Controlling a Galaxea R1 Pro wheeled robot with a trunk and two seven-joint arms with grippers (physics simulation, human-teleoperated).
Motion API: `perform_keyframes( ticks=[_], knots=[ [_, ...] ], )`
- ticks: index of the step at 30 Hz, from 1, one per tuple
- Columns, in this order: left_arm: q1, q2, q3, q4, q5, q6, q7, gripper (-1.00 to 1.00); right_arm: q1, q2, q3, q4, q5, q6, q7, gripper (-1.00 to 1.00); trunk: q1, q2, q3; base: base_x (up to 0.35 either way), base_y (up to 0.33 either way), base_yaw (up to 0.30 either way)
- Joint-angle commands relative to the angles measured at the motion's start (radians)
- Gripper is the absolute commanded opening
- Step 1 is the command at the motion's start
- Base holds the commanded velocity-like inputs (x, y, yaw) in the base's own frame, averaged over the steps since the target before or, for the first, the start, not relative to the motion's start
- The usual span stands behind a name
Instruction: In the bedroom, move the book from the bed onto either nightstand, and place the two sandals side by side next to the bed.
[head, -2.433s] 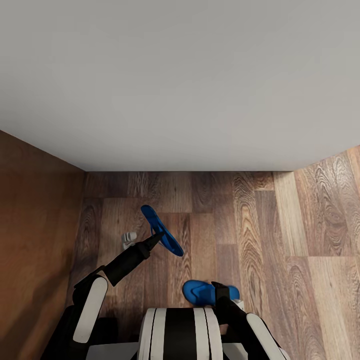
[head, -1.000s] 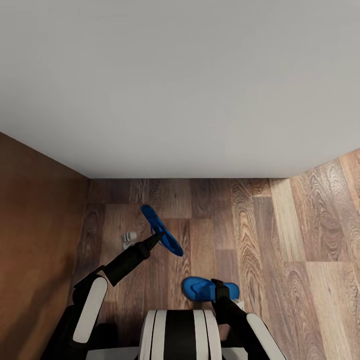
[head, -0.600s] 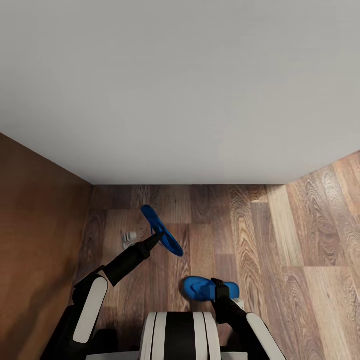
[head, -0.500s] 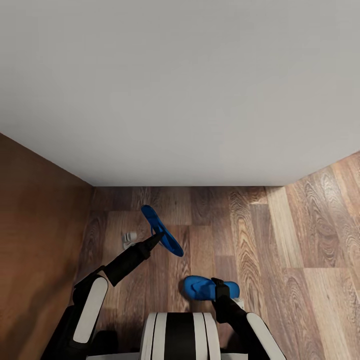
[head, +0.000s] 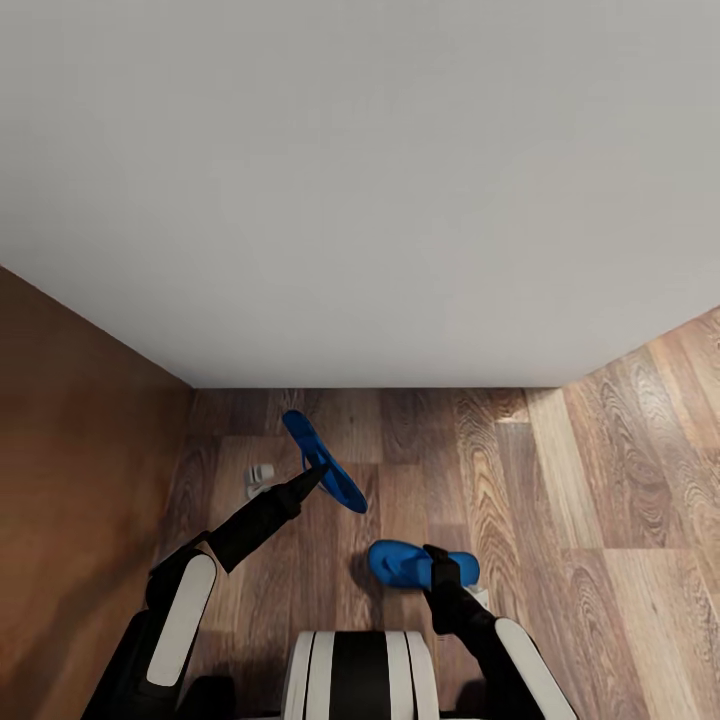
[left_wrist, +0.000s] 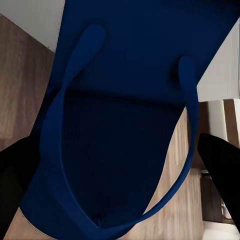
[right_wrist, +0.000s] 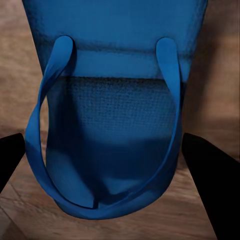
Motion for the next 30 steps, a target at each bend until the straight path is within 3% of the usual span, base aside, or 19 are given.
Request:
perform_keyframes(
  ticks=[1,30],
  knots=[
    [0.000,-0.001,0.002,0.000,0.004,0.007,-0.003,-1.00,0.000,0.000,-0.001,-0.003,-0.003,0.002,-0.005,-1.00,-0.001,0.000,0.003,0.000,0.000,0.000],
    [0.000,-0.001,0.001,0.002,0.005,0.008,-0.003,-1.00,0.000,0.000,-0.002,-0.045,-0.002,-0.002,-0.004,-1.00,-0.014,0.007,0.116,0.000,0.000,0.000]
  ],
)
